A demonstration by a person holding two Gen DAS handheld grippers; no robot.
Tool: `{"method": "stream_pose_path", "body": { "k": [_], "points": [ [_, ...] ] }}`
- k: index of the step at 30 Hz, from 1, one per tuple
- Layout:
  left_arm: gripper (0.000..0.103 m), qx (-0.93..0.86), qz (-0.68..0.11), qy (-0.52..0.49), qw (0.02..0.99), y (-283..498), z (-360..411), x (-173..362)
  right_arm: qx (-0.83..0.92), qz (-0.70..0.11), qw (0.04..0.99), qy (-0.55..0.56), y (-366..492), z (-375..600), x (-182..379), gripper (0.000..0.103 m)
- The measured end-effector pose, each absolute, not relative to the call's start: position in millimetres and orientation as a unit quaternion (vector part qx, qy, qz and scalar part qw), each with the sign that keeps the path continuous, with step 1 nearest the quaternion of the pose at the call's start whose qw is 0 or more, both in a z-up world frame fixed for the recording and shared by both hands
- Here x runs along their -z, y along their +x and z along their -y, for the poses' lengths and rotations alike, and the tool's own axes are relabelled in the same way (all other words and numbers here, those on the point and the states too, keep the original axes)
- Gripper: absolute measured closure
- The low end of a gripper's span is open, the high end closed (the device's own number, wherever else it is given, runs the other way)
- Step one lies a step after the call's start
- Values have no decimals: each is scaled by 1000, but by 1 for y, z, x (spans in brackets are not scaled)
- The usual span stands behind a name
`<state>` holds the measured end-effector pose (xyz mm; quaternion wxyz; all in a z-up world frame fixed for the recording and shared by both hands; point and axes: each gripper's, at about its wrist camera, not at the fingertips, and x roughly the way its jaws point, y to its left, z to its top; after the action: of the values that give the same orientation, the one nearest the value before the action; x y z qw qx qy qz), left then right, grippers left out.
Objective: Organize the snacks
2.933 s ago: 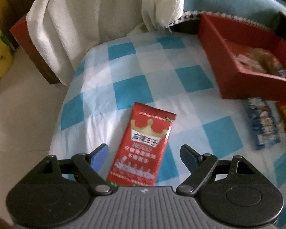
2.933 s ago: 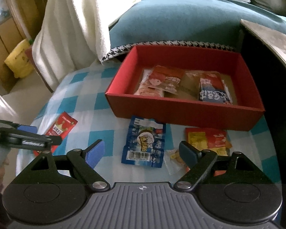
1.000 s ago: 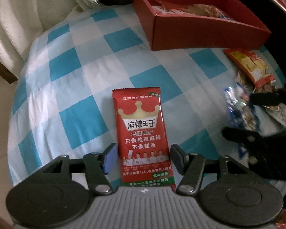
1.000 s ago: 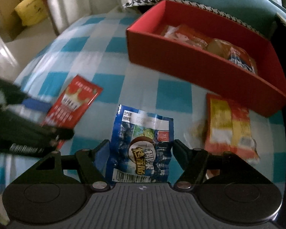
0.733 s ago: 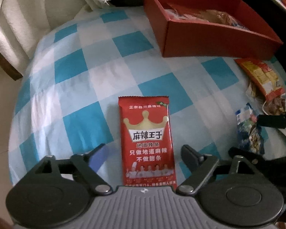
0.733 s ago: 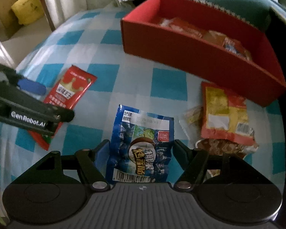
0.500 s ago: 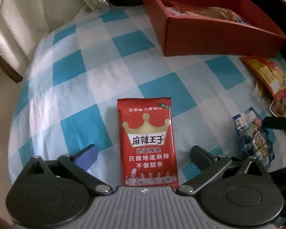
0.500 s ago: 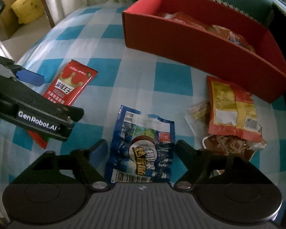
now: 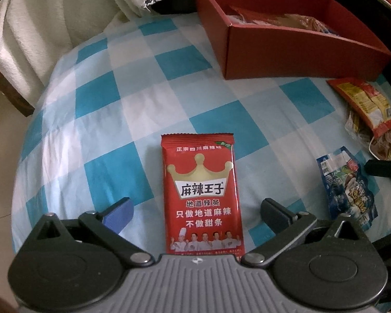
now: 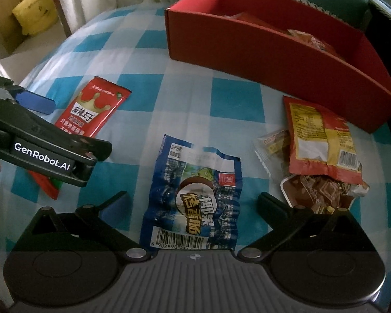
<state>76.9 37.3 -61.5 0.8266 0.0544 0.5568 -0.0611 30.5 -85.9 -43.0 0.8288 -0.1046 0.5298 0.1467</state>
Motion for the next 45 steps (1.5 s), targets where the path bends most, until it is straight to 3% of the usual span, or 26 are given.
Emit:
{"method": "stream_pose_path", "body": {
  "k": [10, 13, 14, 19, 23, 24, 33, 45],
  "points": [
    [3, 62, -548, 52, 832, 73, -39, 61, -143, -541, 823, -99, 35, 87, 39, 2],
    [3, 61, -550, 53, 831, 75, -39, 61, -151, -534, 825, -104, 37, 87, 35, 10],
    [4, 62, -549, 55, 831, 75, -38, 60, -152, -531, 827, -104, 38, 87, 33, 17],
    [19, 74, -542, 66, 835, 71, -32, 55, -152, -530, 828, -96, 43, 91, 31, 25],
    [51, 94, -537, 74, 835, 67, -22, 48, -156, -531, 828, -94, 43, 90, 31, 26],
    [53, 98, -538, 77, 834, 66, -20, 47, -158, -531, 828, -90, 43, 90, 30, 26],
    [60, 101, -536, 64, 836, 69, -23, 42, -141, -515, 843, -60, 51, 104, 16, 26],
    [60, 107, -517, 45, 848, 73, -20, 24, -140, -493, 858, -39, 56, 110, 2, 26]
  ]
}}
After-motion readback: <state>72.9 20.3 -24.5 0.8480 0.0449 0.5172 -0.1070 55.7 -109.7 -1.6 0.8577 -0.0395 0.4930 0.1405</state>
